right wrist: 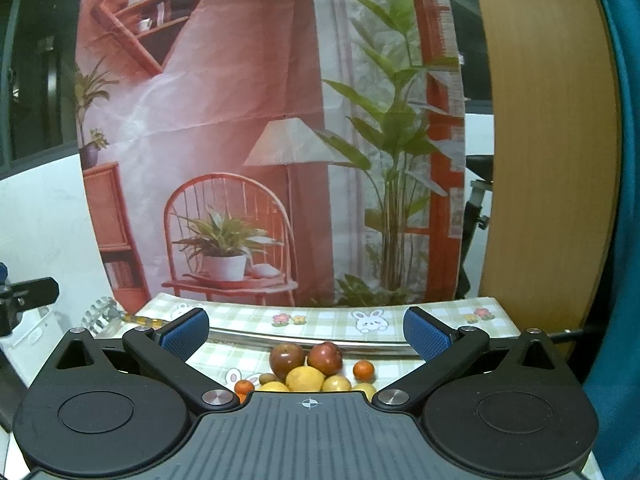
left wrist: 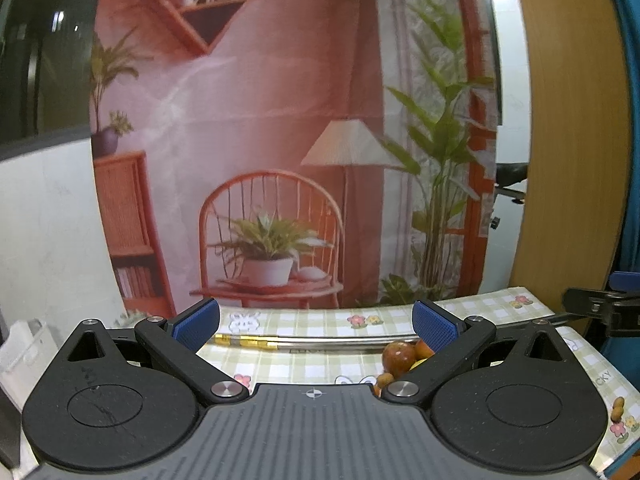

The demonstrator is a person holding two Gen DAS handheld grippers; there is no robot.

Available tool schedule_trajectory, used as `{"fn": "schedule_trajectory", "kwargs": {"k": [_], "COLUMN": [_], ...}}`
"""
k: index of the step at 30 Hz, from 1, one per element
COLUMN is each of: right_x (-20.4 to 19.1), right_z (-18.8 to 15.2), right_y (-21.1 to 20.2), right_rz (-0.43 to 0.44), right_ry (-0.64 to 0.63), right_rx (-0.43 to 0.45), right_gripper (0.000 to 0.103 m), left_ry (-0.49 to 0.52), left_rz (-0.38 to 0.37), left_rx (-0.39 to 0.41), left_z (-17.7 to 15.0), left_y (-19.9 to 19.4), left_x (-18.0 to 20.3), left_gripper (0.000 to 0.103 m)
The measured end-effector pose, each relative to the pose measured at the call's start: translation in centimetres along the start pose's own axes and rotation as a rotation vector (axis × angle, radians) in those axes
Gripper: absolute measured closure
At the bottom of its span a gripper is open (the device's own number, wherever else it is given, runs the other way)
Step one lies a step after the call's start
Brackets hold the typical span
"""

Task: Organize fruits

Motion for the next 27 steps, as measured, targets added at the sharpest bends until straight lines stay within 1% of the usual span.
{"fn": "schedule_trajectory", "kwargs": {"k": [5, 9, 11, 12, 14, 16, 18, 21, 24, 27], "right_x": [1.9, 4.2, 5.3, 5.7, 6.4, 7.1, 7.7, 8.5, 9.4, 10.0], "right_z": [-0.8, -2.4, -3.3, -3.7, -4.5, -5.2, -5.8, -6.5, -7.1, -7.8], "right_y": [2.2, 4.8, 6.1, 6.6, 7.5, 8.3, 9.0, 10.3, 11.4, 12.7], "right_rz": [-0.007, -0.028, -0.032, -0.034, -0.048, -0.055, -0.056, -0.05, -0.049, -0.053], "right_ry": [-0.018, 0.022, 0.053, 0.063, 0.074, 0.08, 0.084, 0.096, 0.119, 0.13], "right_rx": [-0.002, -0.064, -0.086, -0.091, -0.102, -0.111, -0.119, -0.13, -0.144, -0.163], "right_gripper": [0.0, 0.0, 0.0, 0.0, 0.0, 0.0, 0.0, 0.0, 0.0, 0.0], "left_ry": [-0.005, 0.0, 0.011, 0.02, 0.037, 0.051, 0.063, 0.084, 0.093, 0.083], "left_rz": [-0.005, -0.022, -0.036, -0.047, -0.069, -0.096, -0.128, -0.187, -0.242, -0.302], "left_rx": [-0.057, -0.101, -0.124, -0.139, -0.17, -0.193, -0.222, -0.269, -0.311, -0.372], "left_z": [-1.1, -2.4, -3.1, -3.5, -4.3, -5.1, -5.9, -7.2, -8.6, -10.3], "left_y": [3.4, 6.3, 7.8, 8.6, 10.2, 11.9, 13.5, 16.0, 18.5, 21.4], "left_x": [-1.0, -1.0, -0.7, -0.4, 0.3, 1.1, 2.2, 3.9, 5.6, 7.2], "left_gripper": [0.0, 0.001, 0.006, 0.011, 0.016, 0.023, 0.026, 0.034, 0.038, 0.05]}}
Point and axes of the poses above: each gripper's, at about its wrist camera, not at the fingertips, and y roughly the way its jaws point, x to its right, z to its top, the point moved 10 cm from there along y, roughly the way its jaws point, and after that the axes turned 9 degrees about z, right-handed, at the moved point
